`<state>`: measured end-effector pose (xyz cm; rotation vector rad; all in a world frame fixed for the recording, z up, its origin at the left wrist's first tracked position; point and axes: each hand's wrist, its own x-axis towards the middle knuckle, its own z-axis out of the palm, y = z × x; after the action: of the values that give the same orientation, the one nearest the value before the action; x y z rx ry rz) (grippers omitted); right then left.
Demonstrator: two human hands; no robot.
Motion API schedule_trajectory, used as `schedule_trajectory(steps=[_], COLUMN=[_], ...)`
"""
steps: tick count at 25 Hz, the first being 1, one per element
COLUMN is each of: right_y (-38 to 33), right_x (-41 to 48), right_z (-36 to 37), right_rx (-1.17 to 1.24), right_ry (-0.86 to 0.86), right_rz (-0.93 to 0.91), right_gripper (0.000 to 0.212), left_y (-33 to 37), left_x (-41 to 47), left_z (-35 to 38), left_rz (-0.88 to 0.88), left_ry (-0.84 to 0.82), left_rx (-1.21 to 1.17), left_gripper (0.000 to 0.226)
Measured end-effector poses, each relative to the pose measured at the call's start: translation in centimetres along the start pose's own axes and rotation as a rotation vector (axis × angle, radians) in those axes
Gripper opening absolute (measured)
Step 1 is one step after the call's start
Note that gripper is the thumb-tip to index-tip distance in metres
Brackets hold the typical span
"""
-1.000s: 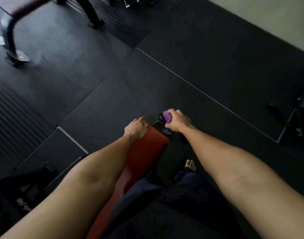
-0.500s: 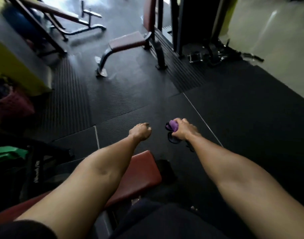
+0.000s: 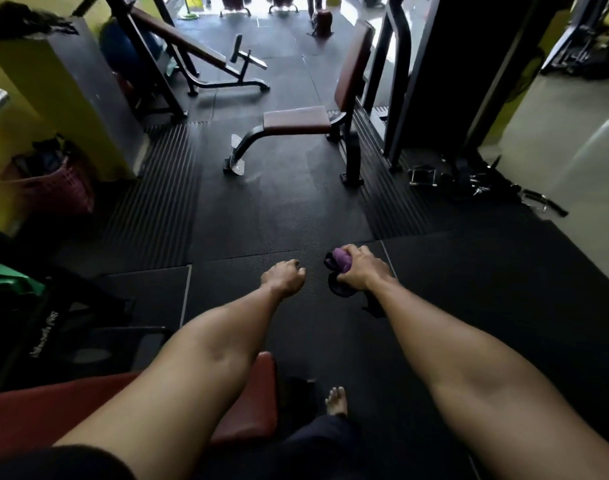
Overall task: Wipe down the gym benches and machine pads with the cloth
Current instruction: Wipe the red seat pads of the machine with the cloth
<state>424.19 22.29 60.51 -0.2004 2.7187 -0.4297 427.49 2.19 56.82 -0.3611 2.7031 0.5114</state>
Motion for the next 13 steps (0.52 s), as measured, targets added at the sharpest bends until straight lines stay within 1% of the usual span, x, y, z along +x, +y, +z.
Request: schedule_trajectory(steps=[4, 6, 8, 10, 13], right_y=[2.3, 2.6, 1.9, 1.4, -0.1], right_x=[7.2, 10.9, 14.5, 18.4, 23.8], right_z=[-4.0, -6.2, -8.6, -10.5, -12.1], right_rx=[-0.087, -0.095, -0.121, -0.111, -0.118], right_ry=[-0.002, -0.024, -0.034, -0.02, -0.046], right_rz=[-0.018, -0.031, -0.06, -0.097, -0.168], right_gripper=[0.069, 0.069, 0.07, 0.072, 0.073], left_y=[4.0, 5.7, 6.4, 7.1, 7.2], left_x=[6.5, 9.0, 11.9, 14.9, 18.9], left_z=[0.1, -1.5, -3.2, -5.6, -8.0], left_rz=[-0.005, -0.035, -0.076, -0.099, -0.153], left_ry=[0.006, 0.001, 0.025, 0.059, 0.09], left_rx=[-0.081, -0.142, -0.13, -0.175, -0.168], left_gripper=[0.051, 0.05, 0.05, 0.049, 0.049])
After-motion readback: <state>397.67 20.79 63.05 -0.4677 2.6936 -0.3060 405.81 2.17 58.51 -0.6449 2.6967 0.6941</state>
